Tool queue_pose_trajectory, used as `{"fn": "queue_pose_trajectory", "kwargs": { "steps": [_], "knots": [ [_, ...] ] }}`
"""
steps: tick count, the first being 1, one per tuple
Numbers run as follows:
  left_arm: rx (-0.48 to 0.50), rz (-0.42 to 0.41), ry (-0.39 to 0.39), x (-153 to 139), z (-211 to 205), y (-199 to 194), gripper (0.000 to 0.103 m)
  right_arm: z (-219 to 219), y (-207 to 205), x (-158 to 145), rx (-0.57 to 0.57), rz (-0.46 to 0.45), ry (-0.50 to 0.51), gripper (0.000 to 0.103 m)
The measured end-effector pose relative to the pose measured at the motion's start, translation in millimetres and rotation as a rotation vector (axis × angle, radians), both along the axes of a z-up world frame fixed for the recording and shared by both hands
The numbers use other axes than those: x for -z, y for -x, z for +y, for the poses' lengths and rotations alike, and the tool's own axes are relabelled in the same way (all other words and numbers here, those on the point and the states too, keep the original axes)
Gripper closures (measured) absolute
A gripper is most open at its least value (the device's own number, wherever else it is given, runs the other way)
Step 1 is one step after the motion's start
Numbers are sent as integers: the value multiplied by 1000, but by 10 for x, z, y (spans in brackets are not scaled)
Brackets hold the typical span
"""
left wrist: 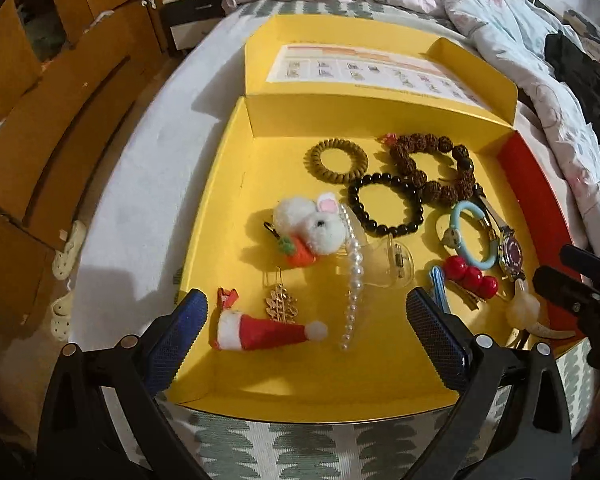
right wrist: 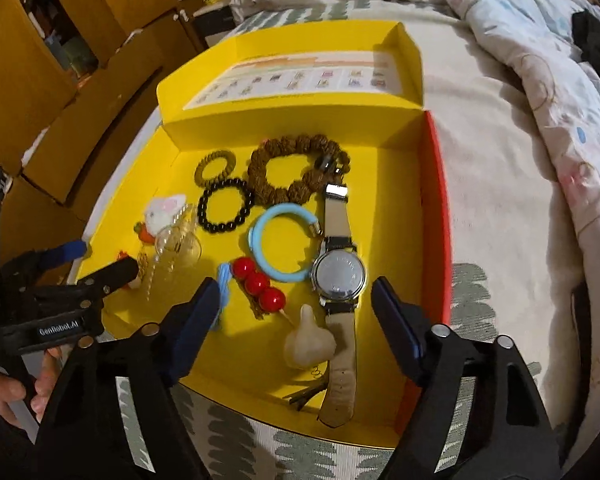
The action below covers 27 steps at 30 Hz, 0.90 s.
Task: Organize jewelry
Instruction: 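Grasp the white garlic charm with the right tool while the left tool grasps the pearl hair clip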
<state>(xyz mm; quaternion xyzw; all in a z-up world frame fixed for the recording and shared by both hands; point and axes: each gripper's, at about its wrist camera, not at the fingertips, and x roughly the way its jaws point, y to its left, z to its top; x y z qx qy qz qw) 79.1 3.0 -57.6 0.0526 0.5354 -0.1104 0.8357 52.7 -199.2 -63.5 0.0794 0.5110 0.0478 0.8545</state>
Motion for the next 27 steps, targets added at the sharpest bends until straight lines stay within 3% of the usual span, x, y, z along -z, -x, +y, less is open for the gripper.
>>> {"fn": "queue_pose_trajectory", "kwargs": {
  "steps": [13, 19, 23, 27],
  "knots": [
    [22, 63, 34, 141, 20, -93, 4, 102, -33, 136, -24, 50, 49, 37],
    [45, 48, 129, 66, -43, -158, 4, 69, -55, 179, -8, 62, 38, 42],
    [69, 61, 101, 128, -161, -163, 4, 68, -73, 215, -12, 79, 33, 50],
    [78, 112, 58, 274, -247, -200, 20, 84, -87, 259, -20, 99, 46, 53]
  ]
}}
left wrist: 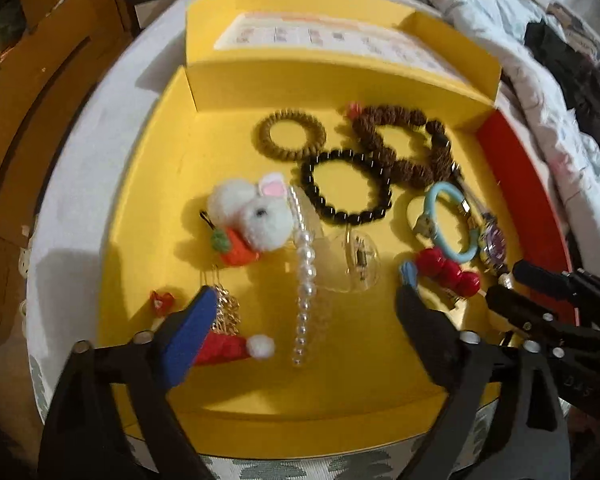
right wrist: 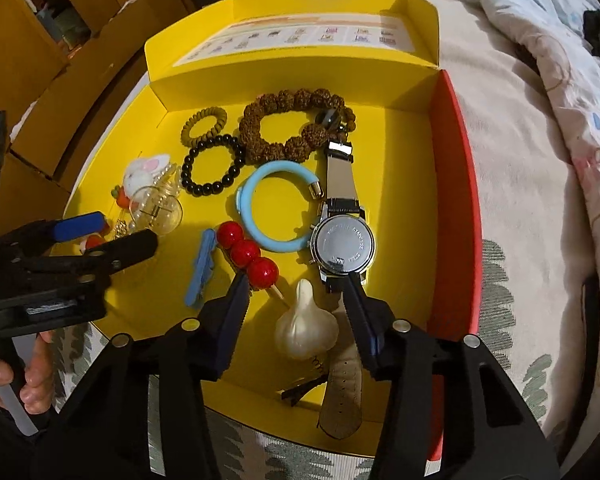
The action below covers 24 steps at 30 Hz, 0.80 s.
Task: Organize jewelry
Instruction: 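Grasp the white garlic charm with the right tool while the left tool grasps the pearl hair clip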
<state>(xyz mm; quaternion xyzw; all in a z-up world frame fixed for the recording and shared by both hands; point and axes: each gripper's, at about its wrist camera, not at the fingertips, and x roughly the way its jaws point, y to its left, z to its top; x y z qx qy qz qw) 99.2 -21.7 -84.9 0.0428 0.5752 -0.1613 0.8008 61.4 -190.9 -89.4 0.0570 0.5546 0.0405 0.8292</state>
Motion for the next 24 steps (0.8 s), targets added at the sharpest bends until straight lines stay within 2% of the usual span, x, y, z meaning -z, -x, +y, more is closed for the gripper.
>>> {"fn": "queue_pose_trajectory", "kwargs": {
  "steps": [8, 17, 19, 24],
  "knots": [
    [12, 13, -45, 95, -93, -16, 21, 48, -14, 61, -15, 17, 54, 53],
    [9, 42, -74, 210, -98, -83, 39, 167, 27, 104, -44, 31, 149, 53],
    [12, 39, -72, 208, -93, -104, 44, 211, 39, 118, -55, 29, 181, 54],
    [12, 33, -62, 183, -98, -110, 72, 228, 56, 114, -49, 24, 228, 66]
  ]
}}
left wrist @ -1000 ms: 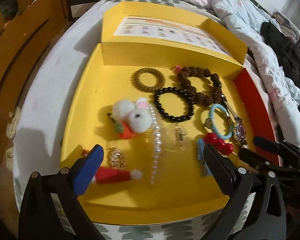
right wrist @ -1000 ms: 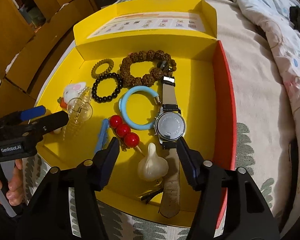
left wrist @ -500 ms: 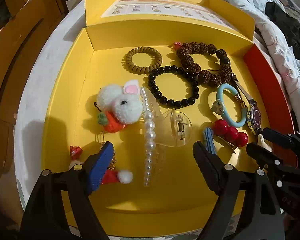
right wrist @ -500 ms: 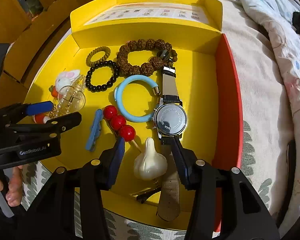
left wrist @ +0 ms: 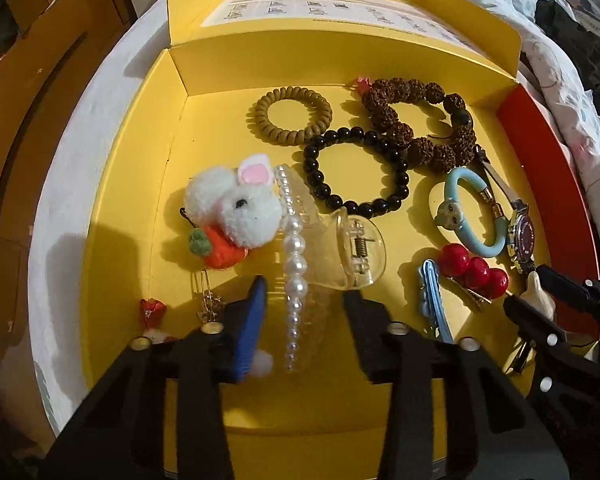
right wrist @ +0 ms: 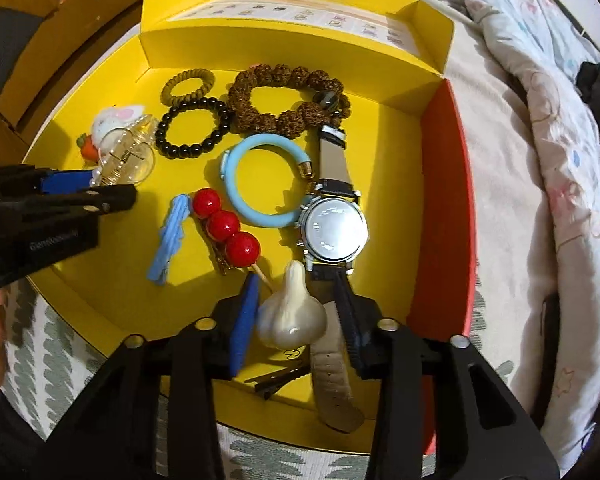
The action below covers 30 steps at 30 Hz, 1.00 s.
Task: Organize jewelry
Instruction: 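Grasp the white garlic charm with the right tool while the left tool grasps the pearl hair clip, then lift both held items out of the box and release them onto the bedspread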
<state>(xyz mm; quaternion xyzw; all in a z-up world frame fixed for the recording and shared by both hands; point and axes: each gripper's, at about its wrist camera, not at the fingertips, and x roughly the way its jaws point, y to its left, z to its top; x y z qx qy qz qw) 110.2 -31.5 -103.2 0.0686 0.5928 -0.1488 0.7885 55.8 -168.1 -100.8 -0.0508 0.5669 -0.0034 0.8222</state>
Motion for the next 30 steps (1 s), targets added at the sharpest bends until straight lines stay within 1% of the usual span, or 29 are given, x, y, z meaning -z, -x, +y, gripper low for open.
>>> {"fn": "queue_pose_trajectory", "kwargs": {
  "steps": [2, 8, 10, 11, 13, 19, 24, 30],
  "knots": [
    [3, 2, 5, -7, 8, -18, 77, -8, 7, -3, -1, 4, -10, 69],
    [-3, 7, 39, 7, 97, -50, 80, -55, 3, -45, 16, -4, -41, 70],
    [-4, -5, 53, -34, 124, -40, 88, -96, 4, -97, 22, -12, -70, 70],
    [-3, -13, 59, -60, 141, -2, 90, -111, 10, -120, 24, -16, -89, 70],
    [-3, -28, 71, -145, 141, 37, 90, -166, 29, -210, 27, -31, -144, 70],
    [1, -67, 93, -275, 174, 107, 91, -237, 78, -396, 42, -75, -186, 70],
    [-8, -80, 109, -376, 199, 152, 91, -254, 90, -475, 43, -94, -209, 70],
    [-21, -119, 138, -527, 215, 175, 92, -299, 121, -595, 49, -139, -241, 70]
  ]
}}
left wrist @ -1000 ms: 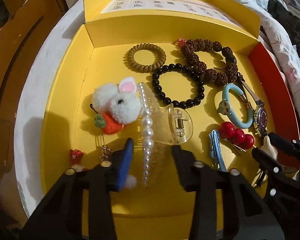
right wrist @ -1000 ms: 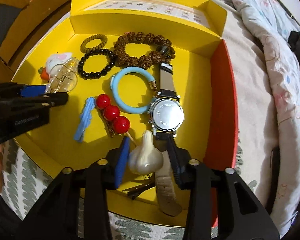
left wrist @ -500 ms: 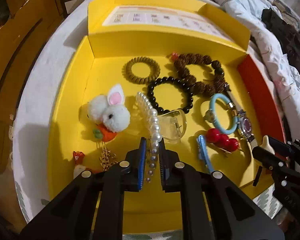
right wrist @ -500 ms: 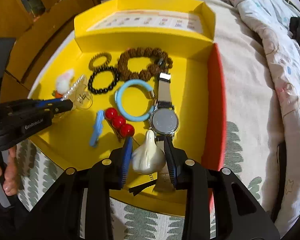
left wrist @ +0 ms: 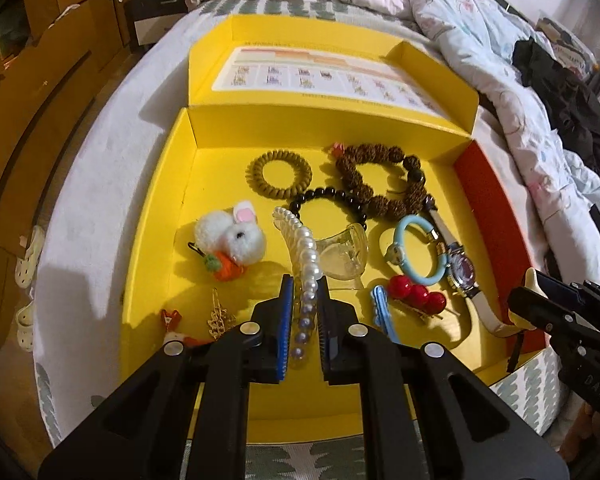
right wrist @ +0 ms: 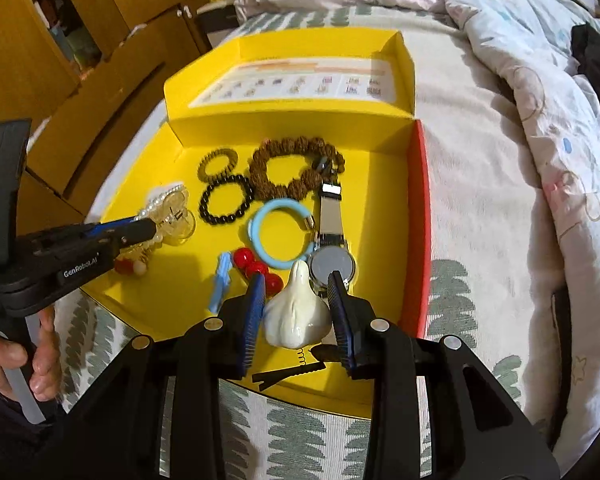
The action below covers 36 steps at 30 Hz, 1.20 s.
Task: Organize jewelry
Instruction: 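Lift both held items out of the box and release them onto the bedspread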
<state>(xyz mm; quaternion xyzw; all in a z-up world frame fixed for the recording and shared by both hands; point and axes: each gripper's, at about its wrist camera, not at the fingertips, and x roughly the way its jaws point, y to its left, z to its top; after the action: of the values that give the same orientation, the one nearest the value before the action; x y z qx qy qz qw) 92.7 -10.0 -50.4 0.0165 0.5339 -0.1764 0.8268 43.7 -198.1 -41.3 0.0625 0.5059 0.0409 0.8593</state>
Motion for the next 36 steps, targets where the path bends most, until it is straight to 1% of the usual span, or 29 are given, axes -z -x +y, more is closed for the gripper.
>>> {"fn": "queue_pose_trajectory", "kwargs": {
  "steps": [5, 9, 20, 24, 29, 33, 36],
  "knots": [
    [-6, -28, 32, -136, 41, 36, 92, -33, 30, -148, 12, -60, -31, 70],
    [-5, -42, 59, -230, 78, 66, 92, -54, 50, -236, 15, -88, -54, 70],
    [13, -82, 93, -464, 117, 251, 92, 93, 253, -474, -28, -112, -66, 70],
    [24, -87, 84, -514, 131, 384, 92, 200, 384, -484, -56, -95, -61, 70],
    [24, -94, 82, -518, 203, 671, 92, 358, 666, -422, -99, -59, -66, 70],
    [8, -72, 64, -396, 246, 860, 92, 494, 885, -269, -130, -11, -59, 70],
    [-12, -58, 50, -282, 285, 988, 92, 585, 995, -118, -143, 26, -34, 70]
  ]
}}
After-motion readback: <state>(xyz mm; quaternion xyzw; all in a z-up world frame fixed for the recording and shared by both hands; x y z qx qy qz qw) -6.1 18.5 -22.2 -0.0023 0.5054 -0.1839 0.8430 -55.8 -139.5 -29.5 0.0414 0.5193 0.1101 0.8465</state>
